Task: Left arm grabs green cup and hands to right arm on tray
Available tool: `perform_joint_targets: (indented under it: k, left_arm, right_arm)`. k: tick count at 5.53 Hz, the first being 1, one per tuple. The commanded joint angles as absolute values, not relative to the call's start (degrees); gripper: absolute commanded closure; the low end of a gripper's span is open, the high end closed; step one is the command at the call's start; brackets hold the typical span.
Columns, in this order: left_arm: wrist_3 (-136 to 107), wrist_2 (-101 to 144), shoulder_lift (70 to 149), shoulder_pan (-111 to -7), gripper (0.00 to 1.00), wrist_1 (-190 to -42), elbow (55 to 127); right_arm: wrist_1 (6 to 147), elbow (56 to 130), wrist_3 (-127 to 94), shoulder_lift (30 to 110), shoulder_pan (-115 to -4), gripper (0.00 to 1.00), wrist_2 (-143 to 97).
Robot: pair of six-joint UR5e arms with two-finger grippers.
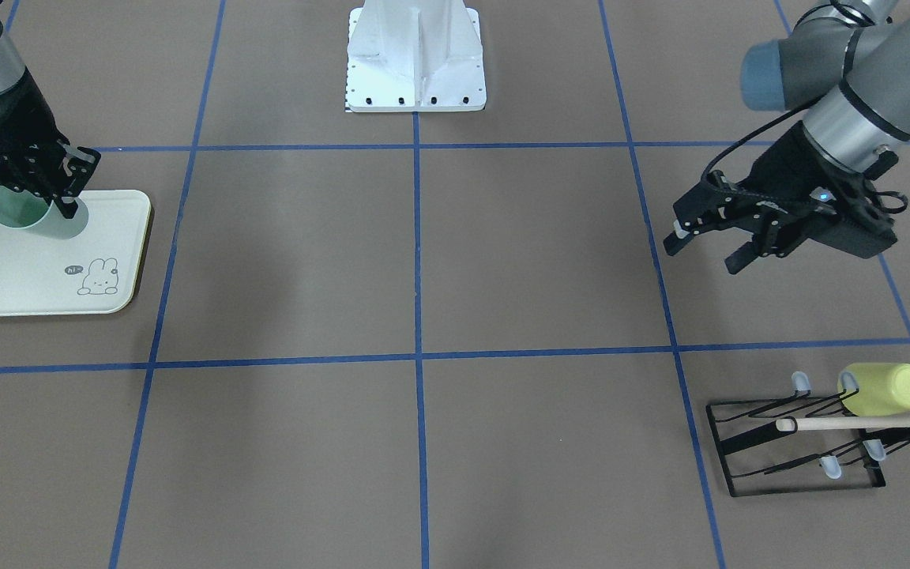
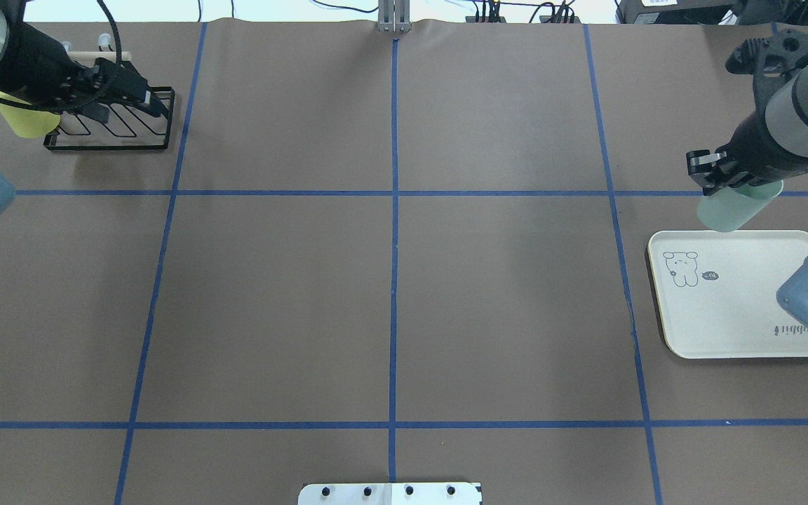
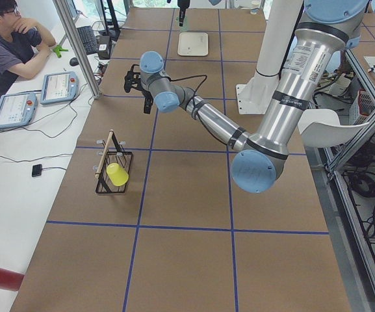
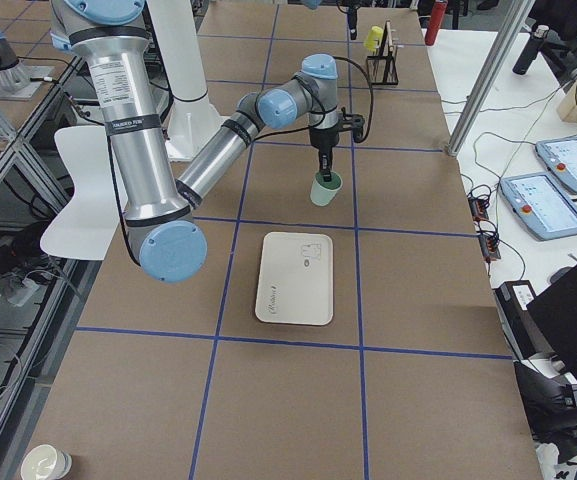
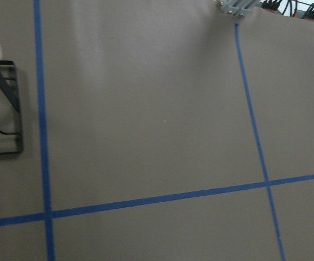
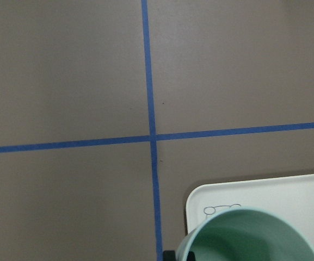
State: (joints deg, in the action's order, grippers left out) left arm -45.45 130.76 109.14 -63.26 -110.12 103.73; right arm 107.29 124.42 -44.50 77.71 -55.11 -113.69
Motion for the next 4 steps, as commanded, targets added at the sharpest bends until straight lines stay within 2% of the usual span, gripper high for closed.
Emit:
perform_joint_targets:
  k: [1, 3, 4]
  left_arm:
    - [-16.5, 124.81, 102.17, -69.48, 0.0, -94.37, 109.14]
    - [1.51, 125.68, 94.77, -78.0, 0.0, -93.87, 105.84]
    - [8.89, 127.77, 93.44, -82.57, 0.0, -91.78, 102.86]
  right_arm:
    - [105.84, 124.28, -34.32, 83.29, -58.07, 1.0, -113.99]
    - [91.67, 121.92, -33.39, 92.06, -58.62, 1.0, -113.82]
    - [82.79, 117.12, -34.36, 94.28, -58.62, 1.0, -113.73]
